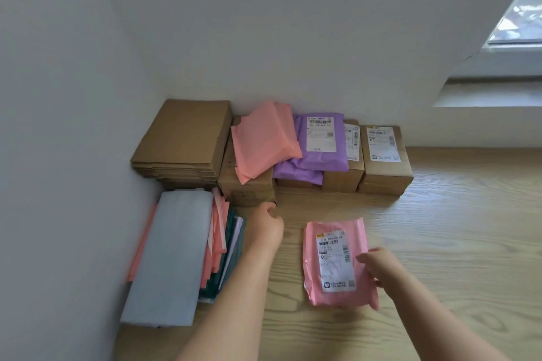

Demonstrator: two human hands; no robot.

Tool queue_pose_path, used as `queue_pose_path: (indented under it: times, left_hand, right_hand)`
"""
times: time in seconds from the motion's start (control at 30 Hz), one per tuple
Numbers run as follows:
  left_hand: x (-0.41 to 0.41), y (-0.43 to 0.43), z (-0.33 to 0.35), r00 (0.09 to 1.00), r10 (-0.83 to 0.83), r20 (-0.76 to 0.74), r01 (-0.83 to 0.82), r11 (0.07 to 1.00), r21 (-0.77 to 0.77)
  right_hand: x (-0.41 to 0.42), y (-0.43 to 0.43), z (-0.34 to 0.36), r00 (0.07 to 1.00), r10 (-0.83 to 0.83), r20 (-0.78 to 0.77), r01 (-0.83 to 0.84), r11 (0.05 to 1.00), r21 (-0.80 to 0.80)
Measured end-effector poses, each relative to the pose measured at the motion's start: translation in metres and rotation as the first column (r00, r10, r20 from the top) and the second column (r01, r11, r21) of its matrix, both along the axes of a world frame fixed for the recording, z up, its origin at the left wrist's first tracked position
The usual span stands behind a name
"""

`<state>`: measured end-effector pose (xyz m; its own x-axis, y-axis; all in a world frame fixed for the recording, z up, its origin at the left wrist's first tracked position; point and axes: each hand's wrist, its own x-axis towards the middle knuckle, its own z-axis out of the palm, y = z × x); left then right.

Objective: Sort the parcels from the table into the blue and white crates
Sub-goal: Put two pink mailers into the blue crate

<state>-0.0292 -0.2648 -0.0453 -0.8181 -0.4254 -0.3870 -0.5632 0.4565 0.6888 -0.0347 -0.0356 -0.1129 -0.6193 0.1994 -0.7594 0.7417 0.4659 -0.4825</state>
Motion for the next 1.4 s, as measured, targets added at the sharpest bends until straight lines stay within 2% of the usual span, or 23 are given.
queue_pose_path:
  times: [0.13, 0.2, 0.27, 0.33, 0.47, 0.63, 0.77, 0.97, 1.07, 1.17, 1.2, 1.27, 1.33, 1.4]
  left_hand:
    - [-0.013, -0.015, 0.011, 0.979, 0.116, -0.166, -0.123, 0.992, -0.031]
    - [-0.019, -0.023, 0.016, 0.955, 0.167, -0.244, -0.183, 0.982, -0.045]
    - [-0.029, -0.034, 0.020, 0.944, 0.137, -0.299, -0.177, 0.978, -0.111]
    - [-0.040, -0.044, 0.019, 0.947, 0.017, -0.320, -0.073, 0.984, -0.162]
    - [-0.057, -0.068, 0.020, 0.961, -0.126, -0.247, 0.099, 0.988, -0.118]
    - [-0.059, -0.074, 0.020, 0.971, -0.210, -0.116, 0.211, 0.977, -0.001]
    - [-0.057, -0.080, 0.022, 0.982, -0.150, -0.114, 0.163, 0.980, 0.111]
    - [-0.056, -0.081, 0.056, 0.981, 0.026, -0.195, 0.040, 0.945, 0.326]
    - [-0.060, -0.079, 0.076, 0.955, 0.162, -0.247, -0.027, 0.881, 0.473]
    - [-0.059, -0.077, 0.092, 0.933, 0.263, -0.247, -0.068, 0.801, 0.595]
    - [-0.057, -0.076, 0.098, 0.920, 0.308, -0.242, -0.074, 0.743, 0.665]
    - [-0.052, -0.074, 0.105, 0.897, 0.381, -0.223, -0.023, 0.545, 0.838]
    - [-0.046, -0.075, 0.109, 0.897, 0.398, -0.193, 0.042, 0.358, 0.933]
    - [-0.041, -0.071, 0.115, 0.911, 0.378, -0.163, 0.054, 0.284, 0.957]
  right_hand:
    - [-0.028, -0.020, 0.036, 0.976, 0.064, -0.209, -0.046, 0.995, 0.090]
    - [-0.045, -0.041, 0.062, 0.940, 0.064, -0.336, -0.056, 0.998, 0.033]
    - [-0.065, -0.069, 0.087, 0.896, 0.075, -0.437, -0.099, 0.994, -0.033]
    - [-0.085, -0.099, 0.109, 0.862, 0.080, -0.500, -0.144, 0.985, -0.092]
    - [-0.118, -0.152, 0.132, 0.834, 0.090, -0.545, -0.195, 0.971, -0.137]
    - [-0.136, -0.175, 0.129, 0.859, 0.171, -0.483, -0.243, 0.966, -0.090]
    - [-0.141, -0.181, 0.121, 0.850, 0.264, -0.456, -0.307, 0.951, -0.022]
    - [-0.127, -0.165, 0.137, 0.851, 0.092, -0.517, -0.212, 0.961, -0.178]
    - [-0.121, -0.147, 0.151, 0.853, 0.006, -0.523, -0.163, 0.953, -0.254]
    - [-0.112, -0.127, 0.163, 0.802, -0.012, -0.597, -0.170, 0.954, -0.248]
    - [-0.109, -0.121, 0.167, 0.784, -0.018, -0.620, -0.174, 0.953, -0.248]
    - [-0.104, -0.110, 0.172, 0.755, -0.039, -0.655, -0.167, 0.954, -0.249]
    - [-0.101, -0.101, 0.172, 0.731, -0.074, -0.678, -0.140, 0.956, -0.256]
    - [-0.095, -0.090, 0.174, 0.713, -0.108, -0.693, -0.108, 0.959, -0.261]
